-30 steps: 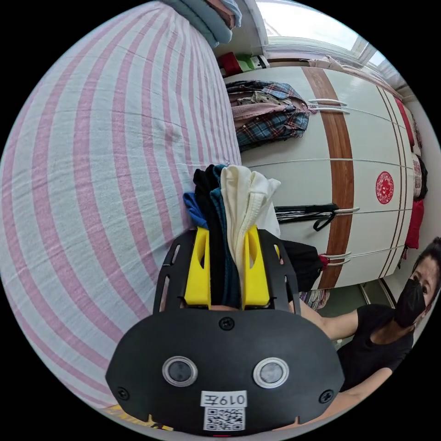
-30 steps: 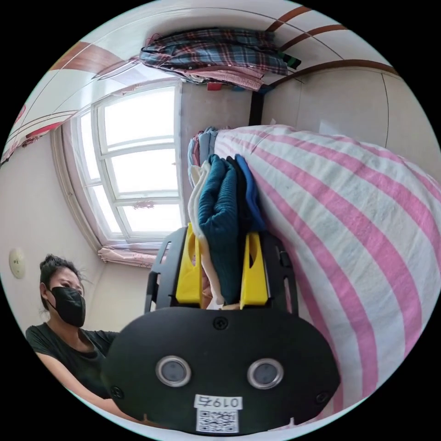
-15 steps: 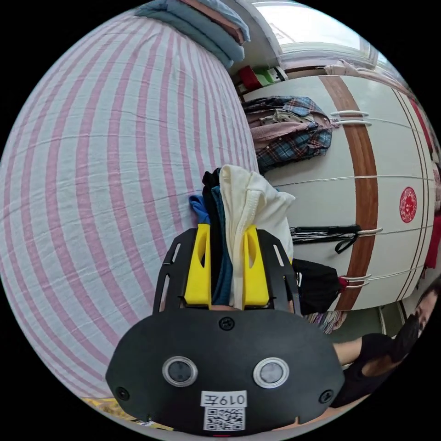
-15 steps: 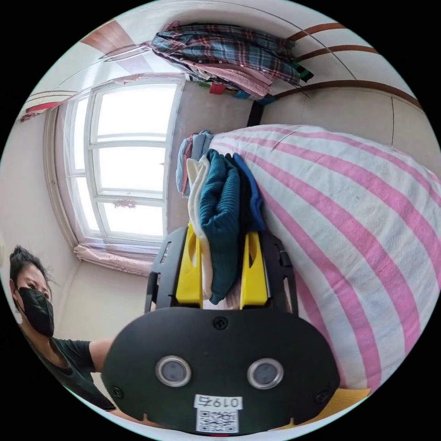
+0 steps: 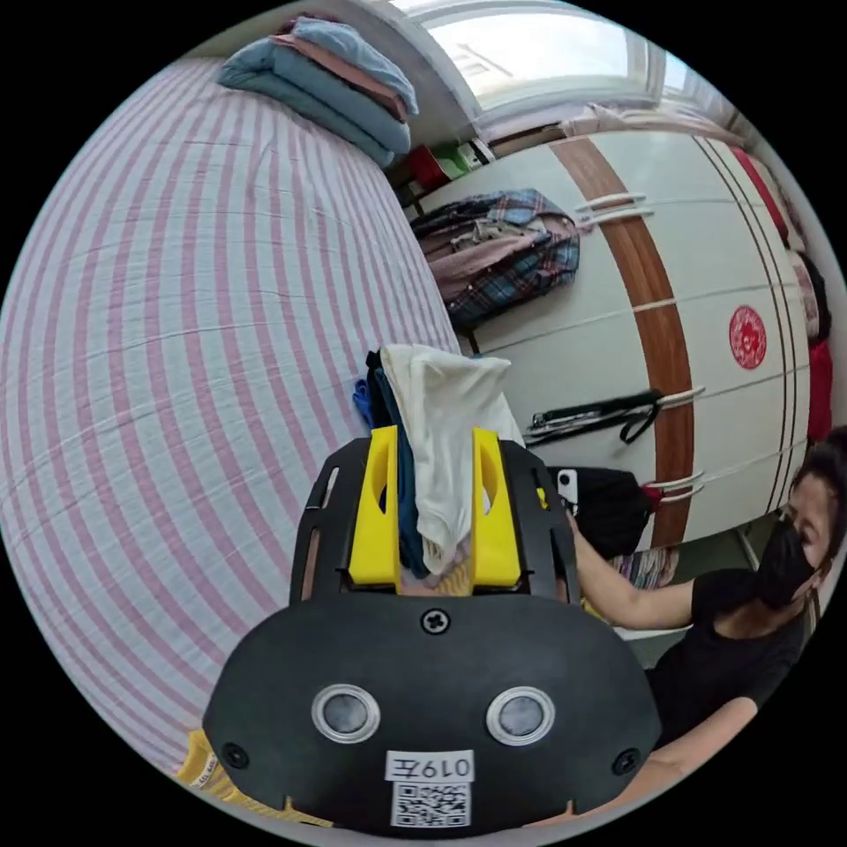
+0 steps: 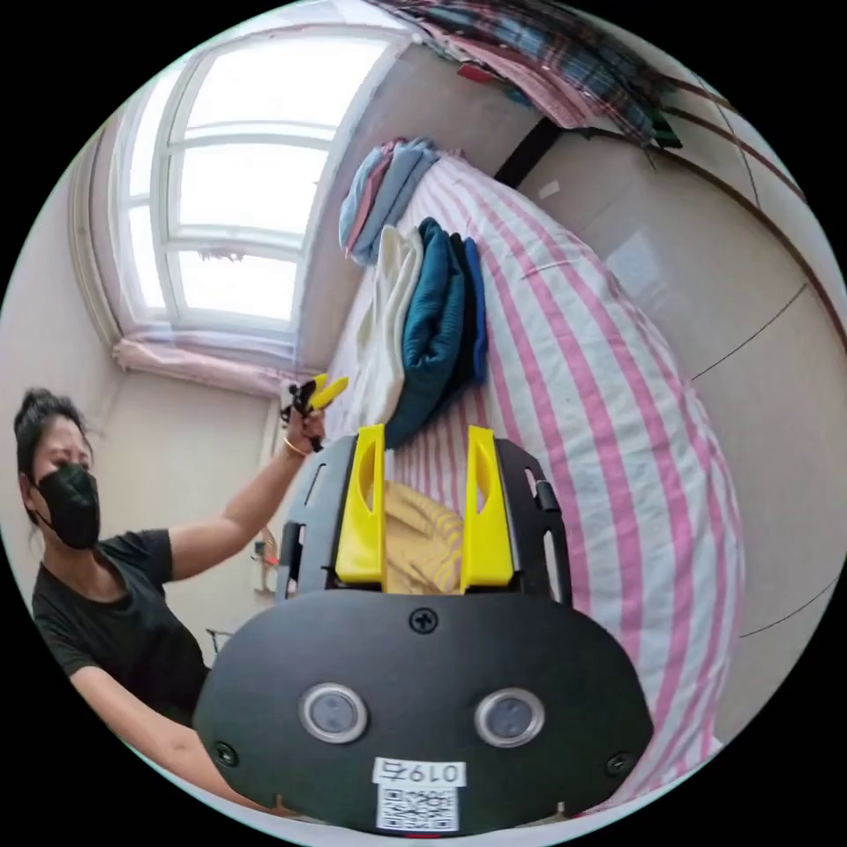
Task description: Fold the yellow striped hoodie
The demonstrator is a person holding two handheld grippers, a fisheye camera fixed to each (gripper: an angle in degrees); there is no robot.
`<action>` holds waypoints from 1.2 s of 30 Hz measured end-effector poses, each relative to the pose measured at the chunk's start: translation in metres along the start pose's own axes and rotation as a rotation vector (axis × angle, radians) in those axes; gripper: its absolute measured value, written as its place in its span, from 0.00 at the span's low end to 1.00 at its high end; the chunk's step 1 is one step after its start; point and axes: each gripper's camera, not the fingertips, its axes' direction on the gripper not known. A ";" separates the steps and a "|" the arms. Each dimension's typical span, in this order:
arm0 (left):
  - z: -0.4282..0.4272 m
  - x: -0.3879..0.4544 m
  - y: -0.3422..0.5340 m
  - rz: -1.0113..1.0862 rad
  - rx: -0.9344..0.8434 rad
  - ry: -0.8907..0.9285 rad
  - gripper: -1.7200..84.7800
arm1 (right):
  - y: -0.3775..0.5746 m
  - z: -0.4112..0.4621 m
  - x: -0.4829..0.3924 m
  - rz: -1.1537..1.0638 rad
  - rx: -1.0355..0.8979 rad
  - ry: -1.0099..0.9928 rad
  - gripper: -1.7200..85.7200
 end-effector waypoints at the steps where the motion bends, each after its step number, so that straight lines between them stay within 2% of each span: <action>1: 0.014 0.022 0.018 0.083 -0.077 -0.047 0.16 | 0.001 0.003 -0.007 -0.041 -0.043 0.049 0.18; 4: 0.072 0.081 0.091 0.286 -0.222 -0.080 0.17 | 0.005 0.037 -0.045 -0.262 -0.227 0.233 0.18; 8: 0.153 0.123 0.192 0.363 -0.300 -0.087 0.17 | -0.003 0.137 -0.078 -0.476 -0.535 0.430 0.17; 10: 0.185 0.124 0.227 0.334 -0.256 -0.167 0.17 | -0.003 0.173 -0.077 -0.505 -0.647 0.412 0.17; 14: 0.199 0.109 0.225 0.336 -0.211 -0.282 0.17 | 0.014 0.224 -0.056 -0.517 -0.811 0.402 0.17; 17: 0.209 0.093 0.202 0.384 -0.285 -0.257 0.16 | 0.021 0.235 -0.035 -0.487 -0.791 0.361 0.17; 18: 0.220 0.089 0.196 0.426 -0.366 -0.254 0.16 | 0.020 0.236 -0.026 -0.461 -0.773 0.328 0.16; 22: 0.264 0.075 0.191 0.545 -0.612 -0.366 0.13 | 0.024 0.246 -0.005 -0.432 -0.773 0.299 0.10; 24: 0.275 0.073 0.189 0.563 -0.656 -0.391 0.10 | 0.026 0.250 -0.002 -0.437 -0.752 0.293 0.05; 28: 0.283 0.083 0.188 0.615 -0.672 -0.426 0.05 | 0.022 0.244 -0.005 -0.438 -0.696 0.292 0.03; 33: 0.291 0.095 0.194 0.666 -0.621 -0.512 0.04 | 0.018 0.234 0.006 -0.414 -0.598 0.341 0.02; 36: 0.312 0.085 0.192 0.595 -0.679 -0.582 0.06 | 0.019 0.247 0.035 -0.332 -0.600 0.401 0.02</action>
